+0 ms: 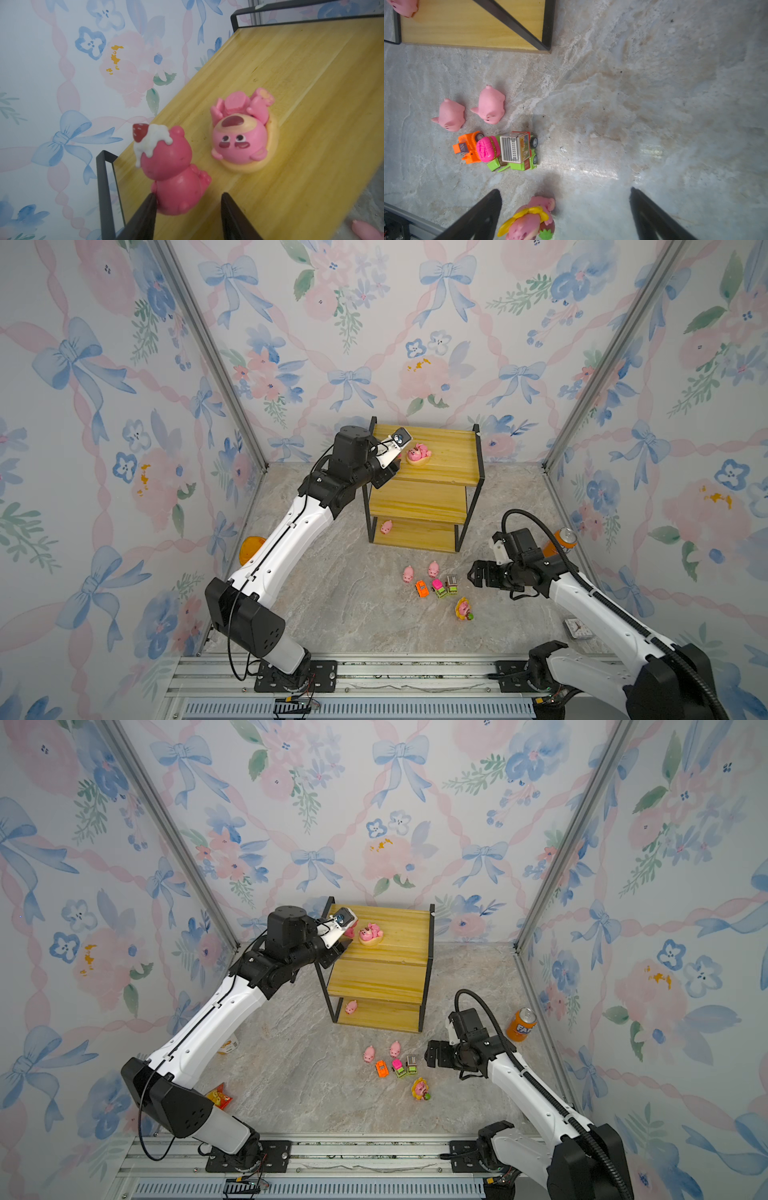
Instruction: Place and organize the plastic toys onto the shelf
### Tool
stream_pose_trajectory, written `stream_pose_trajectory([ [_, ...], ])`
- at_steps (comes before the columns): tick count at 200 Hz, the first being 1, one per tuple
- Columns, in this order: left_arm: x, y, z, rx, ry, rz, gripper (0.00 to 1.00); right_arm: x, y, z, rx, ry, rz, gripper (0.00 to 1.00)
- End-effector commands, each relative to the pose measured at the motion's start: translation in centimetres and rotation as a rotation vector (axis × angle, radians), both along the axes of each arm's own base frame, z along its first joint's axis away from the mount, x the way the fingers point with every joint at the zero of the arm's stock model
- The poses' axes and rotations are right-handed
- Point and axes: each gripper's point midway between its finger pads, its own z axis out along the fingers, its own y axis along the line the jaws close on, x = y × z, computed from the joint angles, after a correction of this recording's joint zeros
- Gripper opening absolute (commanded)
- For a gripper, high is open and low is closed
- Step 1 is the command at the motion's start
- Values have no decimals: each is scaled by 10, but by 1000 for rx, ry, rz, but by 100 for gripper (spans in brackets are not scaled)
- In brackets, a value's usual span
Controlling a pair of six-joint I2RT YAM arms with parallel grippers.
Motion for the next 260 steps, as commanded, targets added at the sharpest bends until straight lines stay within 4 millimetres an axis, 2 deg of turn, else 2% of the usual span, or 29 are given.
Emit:
stream_pose_trajectory([
  [1,-6,5,-9,-1,38,10,51,-3,-2,-3,0,10,-1,98],
  [77,-13,7,-13,-16,57,11,50,-3,-2,-3,-1,11,0,98],
  [156,-22,13,-9,-33,53,22,51,-3,-2,-2,0,9,2,98],
  [225,-26,26,1,-65,43,81,56,-4,0,1,10,6,6,98],
  [260,-28,30,12,-117,42,107,63,-4,1,1,16,4,10,98],
])
